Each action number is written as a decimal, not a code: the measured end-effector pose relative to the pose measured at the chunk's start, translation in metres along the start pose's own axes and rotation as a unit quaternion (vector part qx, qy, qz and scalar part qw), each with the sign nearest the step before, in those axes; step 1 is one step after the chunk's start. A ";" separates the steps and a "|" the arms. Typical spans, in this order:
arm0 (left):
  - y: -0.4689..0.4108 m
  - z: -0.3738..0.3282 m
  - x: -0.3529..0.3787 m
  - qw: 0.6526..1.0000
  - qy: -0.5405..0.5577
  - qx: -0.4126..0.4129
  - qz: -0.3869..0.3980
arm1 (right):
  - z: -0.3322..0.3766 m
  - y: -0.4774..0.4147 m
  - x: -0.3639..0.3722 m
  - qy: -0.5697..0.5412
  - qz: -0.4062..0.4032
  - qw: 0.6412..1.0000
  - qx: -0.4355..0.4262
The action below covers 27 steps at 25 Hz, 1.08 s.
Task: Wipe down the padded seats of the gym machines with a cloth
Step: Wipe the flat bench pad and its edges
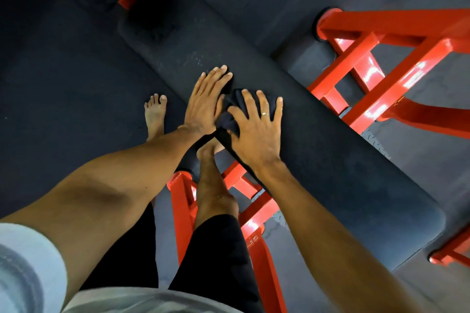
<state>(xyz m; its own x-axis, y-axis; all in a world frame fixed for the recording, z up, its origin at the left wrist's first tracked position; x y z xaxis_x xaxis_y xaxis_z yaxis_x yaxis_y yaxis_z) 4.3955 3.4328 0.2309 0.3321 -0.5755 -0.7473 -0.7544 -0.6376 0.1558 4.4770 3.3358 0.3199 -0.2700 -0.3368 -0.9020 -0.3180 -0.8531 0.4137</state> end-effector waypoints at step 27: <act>-0.016 0.020 -0.011 1.000 -0.006 -0.022 0.003 | 0.013 -0.027 0.000 -0.002 -0.004 0.999 0.047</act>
<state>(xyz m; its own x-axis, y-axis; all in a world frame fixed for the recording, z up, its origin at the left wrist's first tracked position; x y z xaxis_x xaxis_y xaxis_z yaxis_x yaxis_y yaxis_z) 4.3930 3.4597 0.2238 0.3200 -0.5736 -0.7540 -0.7304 -0.6563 0.1893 4.4742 3.3642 0.3103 -0.2712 -0.3291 -0.9045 -0.4032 -0.8144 0.4172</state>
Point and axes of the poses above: each hand's wrist, its own y-axis away from the middle knuckle, its own x-axis out of the palm, z = x × y, the point moved 7 cm from there along -y, towards the middle knuckle, and after that the axes turned 3 degrees about -y, right-handed, at the moved point
